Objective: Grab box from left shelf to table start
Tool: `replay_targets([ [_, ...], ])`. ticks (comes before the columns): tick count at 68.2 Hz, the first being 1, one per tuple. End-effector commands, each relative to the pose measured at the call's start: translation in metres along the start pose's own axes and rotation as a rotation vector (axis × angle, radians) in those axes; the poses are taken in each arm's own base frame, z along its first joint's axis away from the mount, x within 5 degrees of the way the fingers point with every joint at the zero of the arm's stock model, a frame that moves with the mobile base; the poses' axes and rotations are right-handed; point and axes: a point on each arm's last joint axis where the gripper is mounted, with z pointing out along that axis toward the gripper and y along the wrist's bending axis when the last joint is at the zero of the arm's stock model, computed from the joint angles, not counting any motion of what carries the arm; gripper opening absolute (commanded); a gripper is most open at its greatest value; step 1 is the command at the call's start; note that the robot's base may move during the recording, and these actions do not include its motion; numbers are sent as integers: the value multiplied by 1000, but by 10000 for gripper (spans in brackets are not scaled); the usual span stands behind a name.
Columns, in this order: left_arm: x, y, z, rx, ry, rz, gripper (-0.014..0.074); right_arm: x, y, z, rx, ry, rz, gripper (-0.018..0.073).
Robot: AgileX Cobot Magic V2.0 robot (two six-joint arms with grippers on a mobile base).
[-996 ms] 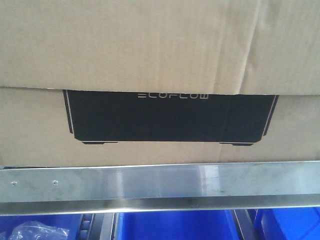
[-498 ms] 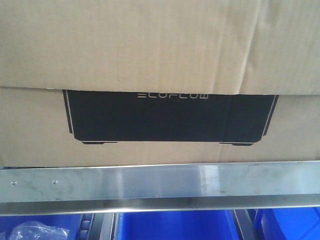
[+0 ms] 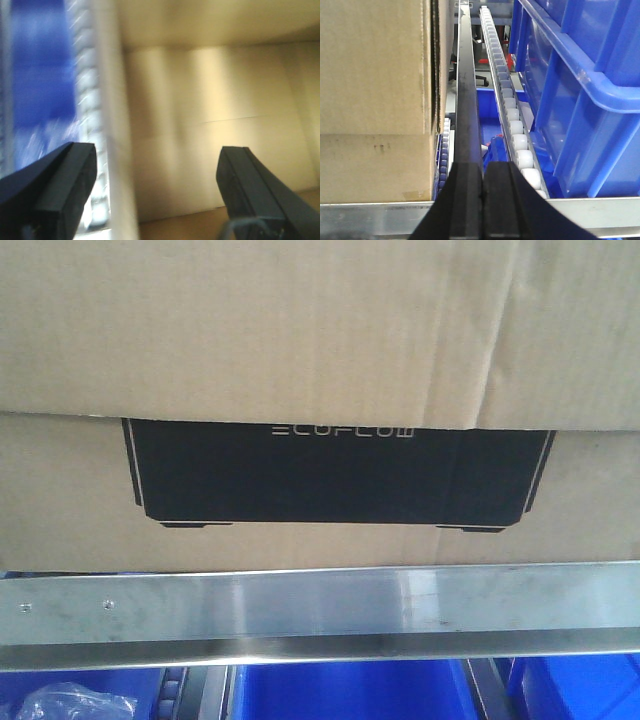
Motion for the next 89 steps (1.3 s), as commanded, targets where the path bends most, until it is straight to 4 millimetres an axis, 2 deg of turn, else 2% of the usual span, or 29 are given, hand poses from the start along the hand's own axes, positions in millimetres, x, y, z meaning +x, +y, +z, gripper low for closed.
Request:
replay_targets([
  [1, -16, 1, -13, -1, -66, -17, 404, -8, 0, -1, 1, -102, -2, 68],
  [18, -32, 3, 5, -73, -40, 13, 404, -8, 0, -1, 1, -102, -2, 68],
  [32, -30, 6, 24, -115, 36, 25, 404, -8, 0, -1, 1, -102, -2, 68],
  [46, -30, 5, 32, -117, 57, 30, 404, -11, 0, -1, -1, -125, -2, 68],
  [57, -30, 5, 33, -117, 57, 30, 404, -29, 0, -5, -9, -293, 50, 68],
  [64, -30, 5, 33, -117, 57, 30, 404, -51, 1, -11, -12, -327, 70, 83],
  [70, -30, 5, 33, -117, 57, 30, 404, -74, 1, -16, -16, -297, 70, 183],
  [77, -30, 5, 33, -117, 55, 30, 404, -101, 2, -17, -16, -245, 70, 428],
  [82, -30, 5, 33, -116, 52, 32, 404, -119, 3, -13, -16, -217, 69, 563],
  [86, -31, 5, 33, -115, 49, 33, 404, -133, 3, -9, -16, -188, 69, 629],
  [89, -31, 5, 33, -115, 49, 33, 404, -145, 3, -5, -15, -149, 69, 624],
])
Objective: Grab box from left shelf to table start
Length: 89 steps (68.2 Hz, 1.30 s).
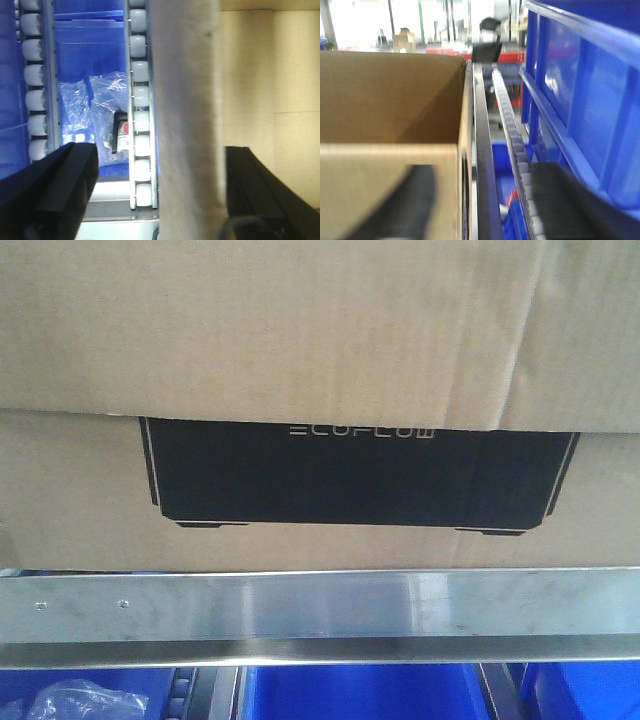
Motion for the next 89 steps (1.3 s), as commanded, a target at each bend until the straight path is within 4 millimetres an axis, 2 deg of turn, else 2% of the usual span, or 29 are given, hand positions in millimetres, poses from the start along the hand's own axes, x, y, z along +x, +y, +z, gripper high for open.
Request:
replay_targets([
  [1, -7, 2, -22, 8, -106, -9, 404, -37, 3, 10, 3, -24, -4, 622],
  [12, -7, 2, -22, 8, -106, -7, 404, -73, 6, 40, 13, 169, -4, 612],
  [22, -7, 2, -22, 8, -106, -7, 404, -98, 9, 71, 21, 353, -10, 612],
  [33, -7, 2, -22, 8, -106, -7, 404, -120, 11, 104, 19, 528, -50, 612],
  [39, -7, 2, -22, 8, -106, -7, 404, -125, 11, 124, 19, 596, -55, 612],
  [60, -7, 2, -22, 8, -106, -7, 404, -124, 11, 183, -10, 754, -136, 612],
  [70, -7, 2, -22, 8, -106, -7, 404, -119, 12, 210, -24, 813, -121, 612],
  [82, -7, 2, -22, 8, -106, -7, 404, -108, 16, 238, -71, 849, -104, 612],
  [89, -7, 2, -22, 8, -106, -7, 404, -95, 15, 253, -78, 889, -102, 612],
])
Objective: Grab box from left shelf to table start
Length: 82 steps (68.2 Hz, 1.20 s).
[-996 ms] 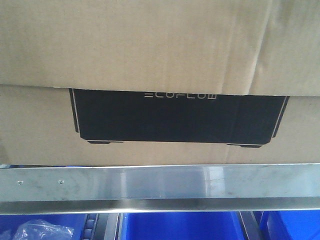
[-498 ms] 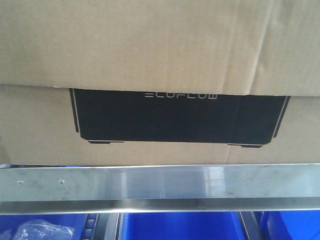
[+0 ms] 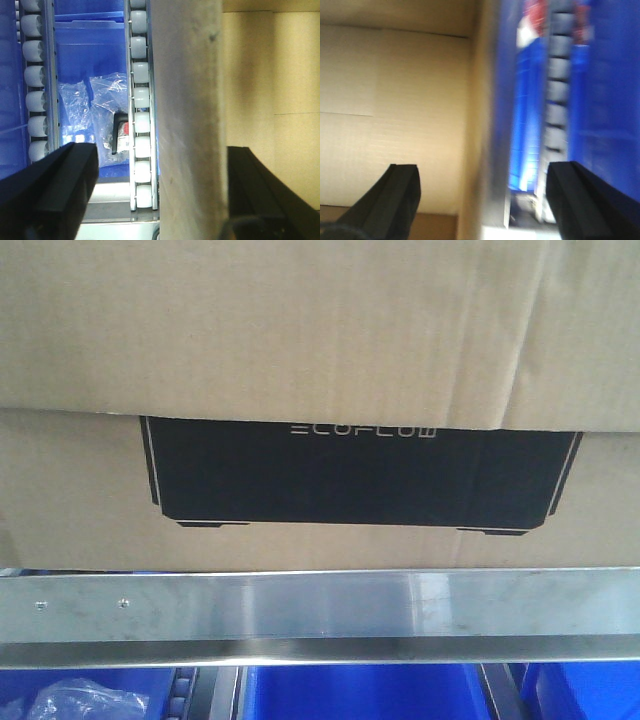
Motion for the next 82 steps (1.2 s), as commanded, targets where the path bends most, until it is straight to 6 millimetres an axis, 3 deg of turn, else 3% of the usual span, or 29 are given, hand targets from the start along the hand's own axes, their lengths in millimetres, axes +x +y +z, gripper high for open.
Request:
replay_targets([
  [1, -7, 2, -22, 8, -104, -7, 404, -12, 0, -7, -3, -82, -17, 612],
  [15, -8, -1, -22, 40, -114, -18, 404, -15, -3, 30, -8, 3, -9, 612],
  [22, -8, -1, -22, 41, -114, -19, 390, -15, -4, 36, -9, 18, -8, 569],
  [30, -8, -1, -22, 41, -114, -19, 306, -15, -4, 37, -9, 17, -8, 393],
  [35, -8, -1, -22, 41, -114, -19, 192, -15, -4, 37, -9, 19, -8, 205],
  [43, -9, -1, -22, 42, -120, -19, 12, -15, -4, 37, -10, 20, -8, 41],
  [49, -9, -1, -22, 44, -120, -20, -111, -15, -4, 37, -9, 18, -8, 55],
  [71, -10, -1, -23, 47, -135, -20, -92, -15, -3, 31, -10, 17, -8, 56],
  [82, -6, -1, -43, 67, -179, -33, -92, -13, -1, 7, -7, -34, -14, 56],
])
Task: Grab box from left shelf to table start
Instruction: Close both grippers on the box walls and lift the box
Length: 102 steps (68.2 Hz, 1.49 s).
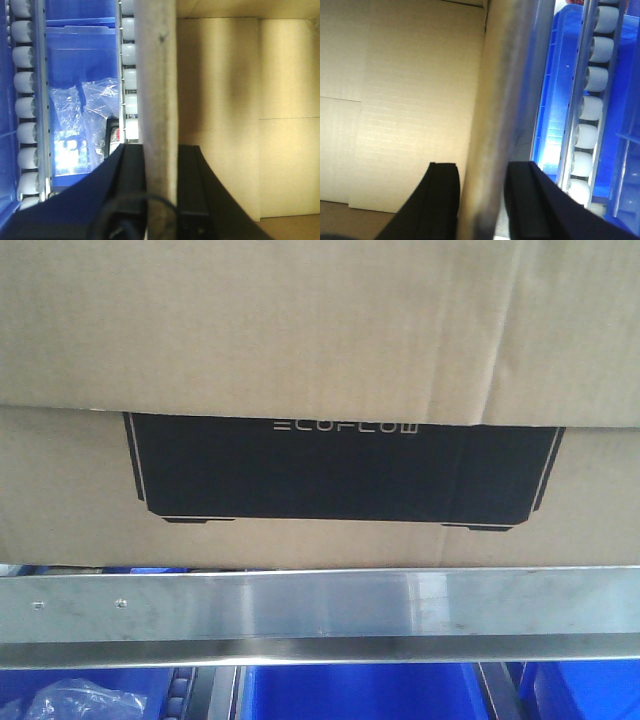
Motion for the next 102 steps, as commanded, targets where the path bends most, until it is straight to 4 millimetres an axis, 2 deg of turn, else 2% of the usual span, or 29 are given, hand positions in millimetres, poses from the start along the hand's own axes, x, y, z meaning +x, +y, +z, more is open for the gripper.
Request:
replay_targets([
  [1, -5, 0, -43, 46, -157, -19, -92, -3, 3, -44, 31, -148, -8, 56],
  [20, 8, 2, -88, 117, -233, -46, -92, 12, 11, -94, 31, -249, -20, 56],
  [28, 16, 3, -98, 121, -223, -40, -92, 19, 13, -109, 30, -261, -24, 56],
  [36, 31, -7, -104, 143, -218, -26, -92, 27, 16, -119, 22, -271, -24, 56],
  [54, 76, -28, -104, 38, -245, -3, -92, 58, 20, -125, 8, -268, -18, 56],
  [70, 106, -39, -110, 66, -280, 56, -92, 103, 25, -133, 10, -285, -17, 56],
  [80, 120, -34, -114, 105, -302, 55, -92, 134, 28, -136, 9, -304, -16, 56],
  [93, 141, -18, -121, 160, -359, 30, -92, 167, 31, -138, 13, -342, -19, 56],
  [102, 152, -8, -126, 181, -387, 24, -92, 177, 33, -146, 15, -380, -24, 56],
])
